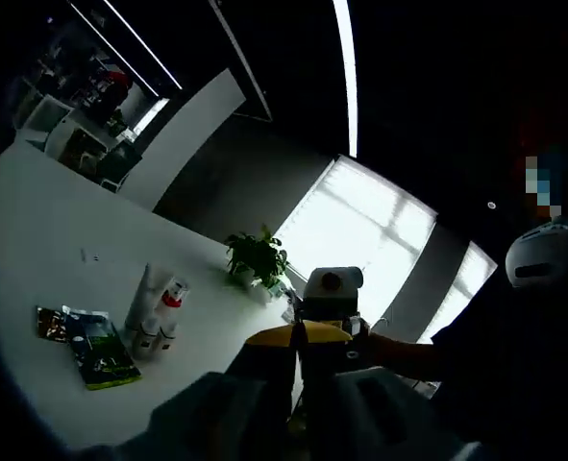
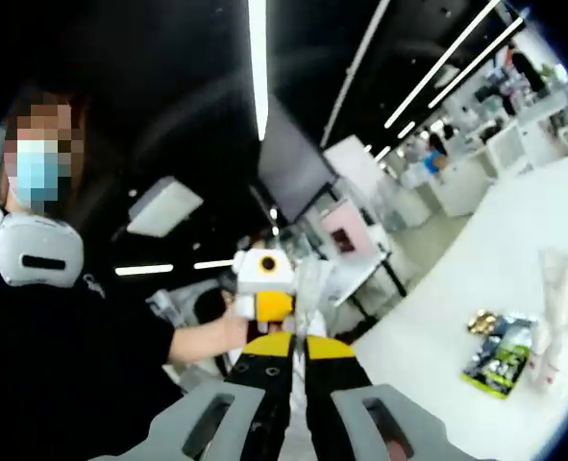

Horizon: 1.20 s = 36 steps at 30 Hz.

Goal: Arrange the skincare products in the storage area until every visible bottle or jar stands upright without overlapping.

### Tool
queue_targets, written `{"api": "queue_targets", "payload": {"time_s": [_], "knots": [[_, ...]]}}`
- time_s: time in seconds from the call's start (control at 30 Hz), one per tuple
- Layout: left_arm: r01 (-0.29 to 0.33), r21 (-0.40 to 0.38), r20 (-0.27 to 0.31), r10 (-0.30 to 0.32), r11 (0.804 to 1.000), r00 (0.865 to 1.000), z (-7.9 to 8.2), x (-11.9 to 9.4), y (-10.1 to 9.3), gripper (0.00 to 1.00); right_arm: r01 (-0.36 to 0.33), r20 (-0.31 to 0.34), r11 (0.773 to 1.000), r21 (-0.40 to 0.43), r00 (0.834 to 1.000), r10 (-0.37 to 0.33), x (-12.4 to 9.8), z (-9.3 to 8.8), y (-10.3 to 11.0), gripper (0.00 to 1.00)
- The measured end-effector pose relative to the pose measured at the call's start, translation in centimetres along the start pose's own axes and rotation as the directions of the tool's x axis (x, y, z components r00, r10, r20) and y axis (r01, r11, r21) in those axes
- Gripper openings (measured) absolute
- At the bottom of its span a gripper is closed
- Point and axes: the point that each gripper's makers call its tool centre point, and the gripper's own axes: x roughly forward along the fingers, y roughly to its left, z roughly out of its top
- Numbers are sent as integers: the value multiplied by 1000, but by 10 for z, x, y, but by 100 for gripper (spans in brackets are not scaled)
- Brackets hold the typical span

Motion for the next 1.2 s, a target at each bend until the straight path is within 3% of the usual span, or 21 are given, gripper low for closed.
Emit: {"api": "queue_targets", "payload": {"time_s": [0.17, 0.53, 0.8, 0.9, 0.97, 1.03, 1.2], "knots": [[-20, 11, -17, 20, 1000, 1000, 0, -4, 15, 6, 41, -17, 999, 5, 999, -41, 4, -7, -11, 0], [-42, -1, -93, 42, 999, 995, -16, -5, 24, 5, 37, 6, 999, 22, 999, -37, 3, -1, -15, 0], [-66, -17, -68, 65, 998, 996, -15, -3, 32, 2, 69, 13, 996, 50, 997, -70, 2, -4, -28, 0], [-88, -53, -79, 84, 995, 993, -20, -3, 41, 2, 105, -9, 993, 51, 994, -104, 4, -10, -37, 0], [-123, -119, -88, 113, 985, 990, -24, -3, 48, 2, 143, -44, 989, 24, 989, -142, 4, -16, -46, 0], [-118, -130, -84, 108, 984, 991, -25, -4, 53, 2, 181, -68, 983, 14, 981, -180, 4, -21, -55, 1], [-152, -160, -92, 139, 975, 986, -26, -11, 71, 1, 242, -132, 970, -6, 962, -241, 1, -36, -72, 15]]}}
